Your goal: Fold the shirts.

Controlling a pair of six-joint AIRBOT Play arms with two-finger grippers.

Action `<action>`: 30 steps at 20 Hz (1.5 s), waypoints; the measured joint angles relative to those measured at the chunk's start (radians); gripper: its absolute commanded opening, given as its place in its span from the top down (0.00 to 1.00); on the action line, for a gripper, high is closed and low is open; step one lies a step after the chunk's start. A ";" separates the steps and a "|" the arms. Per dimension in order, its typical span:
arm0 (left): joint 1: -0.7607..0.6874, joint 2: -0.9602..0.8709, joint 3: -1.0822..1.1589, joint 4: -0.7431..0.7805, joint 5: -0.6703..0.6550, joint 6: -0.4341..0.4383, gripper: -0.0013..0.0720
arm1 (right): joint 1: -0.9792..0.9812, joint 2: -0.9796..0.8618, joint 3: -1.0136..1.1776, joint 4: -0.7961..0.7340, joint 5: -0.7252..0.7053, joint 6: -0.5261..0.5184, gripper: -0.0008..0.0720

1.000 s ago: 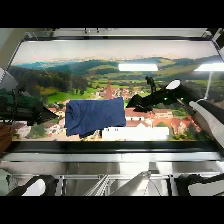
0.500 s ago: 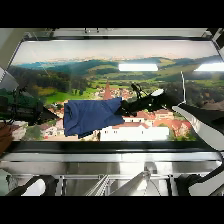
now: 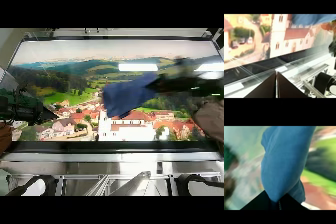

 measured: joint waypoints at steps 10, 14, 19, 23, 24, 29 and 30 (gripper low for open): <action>0.000 -0.001 0.000 0.000 -0.049 0.011 0.94 | -0.858 0.476 -0.257 -0.651 -0.005 0.314 0.96; 0.000 -0.001 0.000 0.000 -0.059 0.011 0.94 | -0.953 0.434 -0.314 -0.698 -0.021 0.335 0.02; 0.000 -0.001 0.000 0.001 -0.079 0.013 0.94 | -0.979 0.441 -0.325 -0.645 0.068 0.353 0.10; 0.000 -0.001 0.000 0.000 -0.102 0.012 0.94 | -0.873 0.503 -0.326 -0.410 0.166 0.311 0.96; 0.000 -0.001 0.000 0.000 -0.112 0.011 0.94 | -0.806 0.516 -0.326 -0.365 0.171 0.304 0.96; 0.000 -0.001 0.000 0.000 -0.137 0.011 0.94 | -0.293 0.528 -0.326 -0.254 0.007 0.309 0.97; 0.000 -0.001 0.000 0.000 -0.141 0.011 0.94 | -0.200 0.519 -0.326 -0.249 -0.042 0.312 0.97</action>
